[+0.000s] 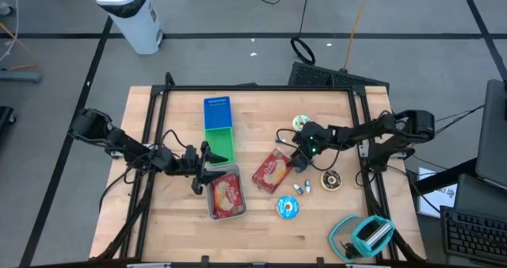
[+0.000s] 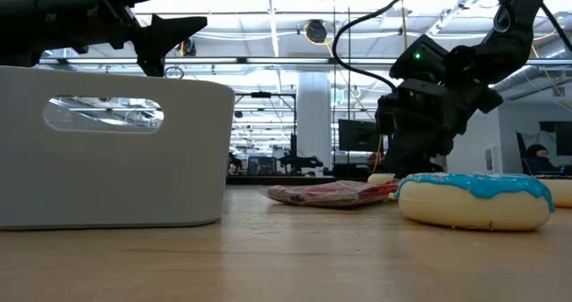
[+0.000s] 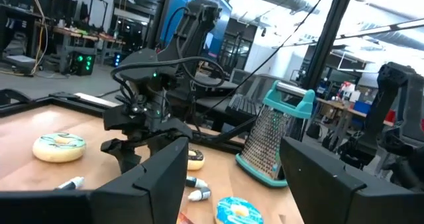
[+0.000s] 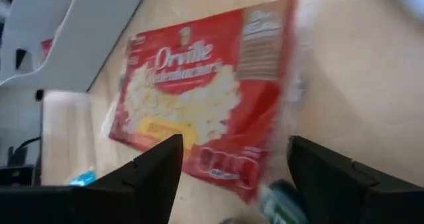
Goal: Pick & Place Food Item
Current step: Put the popcorn pack into the gray bin
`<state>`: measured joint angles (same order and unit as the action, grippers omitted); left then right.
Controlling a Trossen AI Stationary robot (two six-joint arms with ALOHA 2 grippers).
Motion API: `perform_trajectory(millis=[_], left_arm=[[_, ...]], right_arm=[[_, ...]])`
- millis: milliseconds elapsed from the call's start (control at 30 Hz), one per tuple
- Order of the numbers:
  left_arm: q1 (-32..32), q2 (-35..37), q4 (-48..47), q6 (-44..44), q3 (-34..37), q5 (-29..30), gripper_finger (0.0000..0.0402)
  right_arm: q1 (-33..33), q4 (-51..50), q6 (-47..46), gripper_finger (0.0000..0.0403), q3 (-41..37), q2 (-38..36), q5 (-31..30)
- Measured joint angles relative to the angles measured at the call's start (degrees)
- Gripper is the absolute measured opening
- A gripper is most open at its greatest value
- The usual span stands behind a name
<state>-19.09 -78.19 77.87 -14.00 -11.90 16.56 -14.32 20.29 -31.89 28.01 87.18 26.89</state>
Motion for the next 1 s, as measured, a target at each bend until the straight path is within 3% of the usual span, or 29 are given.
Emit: perform_trajectory(millis=[300,733,1000], left_arm=[[0.0,0.0,-0.33,0.04,0.0,0.02,0.0241],[0.0,0.0,-0.64,0.04,0.0,0.02,0.0241],[0.09,0.0,-0.62,-1.15,-0.02,2.47,0.0241]], right_arm=[[0.41,1.41,0.16,0.0203,0.04,1.17,0.07],[0.43,4.09,5.54,0.0017,-0.01,1.16,0.33],[0.43,10.84,8.57,0.0004,-0.02,-5.17,0.42]])
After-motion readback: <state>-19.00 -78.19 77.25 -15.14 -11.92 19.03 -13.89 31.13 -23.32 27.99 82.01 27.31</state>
